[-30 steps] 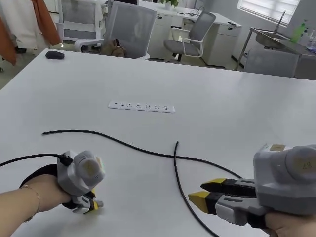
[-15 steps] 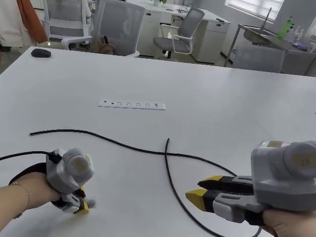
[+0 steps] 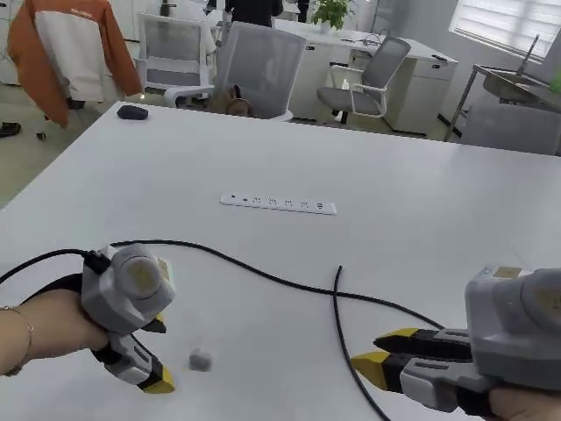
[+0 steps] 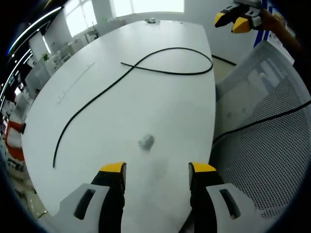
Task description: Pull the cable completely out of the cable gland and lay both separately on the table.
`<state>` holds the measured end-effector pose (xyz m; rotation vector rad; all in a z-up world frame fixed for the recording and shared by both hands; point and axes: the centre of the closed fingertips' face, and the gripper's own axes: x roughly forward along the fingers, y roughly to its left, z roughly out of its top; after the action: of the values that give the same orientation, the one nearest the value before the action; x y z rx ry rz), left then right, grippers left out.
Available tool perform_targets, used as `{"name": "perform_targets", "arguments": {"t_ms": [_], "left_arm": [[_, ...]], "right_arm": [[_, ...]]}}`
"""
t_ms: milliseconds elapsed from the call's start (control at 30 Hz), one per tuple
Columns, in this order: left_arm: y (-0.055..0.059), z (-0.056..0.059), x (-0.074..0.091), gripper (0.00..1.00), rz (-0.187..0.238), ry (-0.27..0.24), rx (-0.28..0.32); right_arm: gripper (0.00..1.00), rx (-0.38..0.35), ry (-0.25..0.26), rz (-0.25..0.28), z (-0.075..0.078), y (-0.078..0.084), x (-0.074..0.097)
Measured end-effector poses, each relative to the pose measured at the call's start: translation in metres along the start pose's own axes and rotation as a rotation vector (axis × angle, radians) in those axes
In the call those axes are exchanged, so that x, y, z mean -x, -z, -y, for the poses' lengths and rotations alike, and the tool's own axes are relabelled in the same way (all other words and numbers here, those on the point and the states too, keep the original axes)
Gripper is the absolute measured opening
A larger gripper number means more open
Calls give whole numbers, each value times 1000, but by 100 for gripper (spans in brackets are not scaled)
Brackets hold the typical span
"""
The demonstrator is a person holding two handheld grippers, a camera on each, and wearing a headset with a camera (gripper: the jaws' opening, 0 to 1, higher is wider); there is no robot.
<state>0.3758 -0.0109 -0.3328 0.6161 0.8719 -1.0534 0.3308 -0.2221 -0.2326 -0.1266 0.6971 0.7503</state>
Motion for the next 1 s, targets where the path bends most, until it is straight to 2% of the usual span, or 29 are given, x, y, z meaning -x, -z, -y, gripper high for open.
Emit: {"name": "perform_targets", "arguments": {"t_ms": [67, 200, 233, 300, 333, 433, 467, 567, 600, 700, 800, 900, 1000], "left_arm": [[-4, 3, 23, 53, 54, -15, 49], [-10, 16, 67, 53, 205, -17, 202], [-8, 17, 75, 52, 222, -30, 221], [1, 11, 93, 51, 261, -105, 283], [4, 10, 99, 51, 288, -125, 315], [18, 6, 119, 52, 387, -190, 458], [22, 7, 122, 53, 404, -200, 489], [42, 6, 128, 55, 419, -265, 569], [46, 7, 128, 56, 424, -277, 587], [51, 10, 126, 57, 482, -306, 661], [63, 13, 117, 61, 467, -321, 704], [67, 13, 113, 67, 467, -329, 721], [68, 15, 112, 64, 475, -315, 739]], "right_arm": [[26, 1, -11, -14, 1, 3, -4], [28, -9, -25, -48, 2, 14, -8], [28, -18, -27, -60, 3, 19, -7], [29, -25, -28, -69, 2, 24, -7], [29, -34, -28, -79, 2, 29, -6], [29, -53, -27, -95, 3, 39, -4], [29, -63, -26, -101, 3, 44, -3], [30, -110, -20, -109, 4, 56, -1], [30, -122, -20, -111, 4, 59, -1], [30, -166, -17, -107, 4, 67, 0], [31, -228, 3, -92, 9, 74, 0], [33, -286, 4, -80, 12, 80, 0], [34, -314, 0, -81, 11, 84, -2]]}}
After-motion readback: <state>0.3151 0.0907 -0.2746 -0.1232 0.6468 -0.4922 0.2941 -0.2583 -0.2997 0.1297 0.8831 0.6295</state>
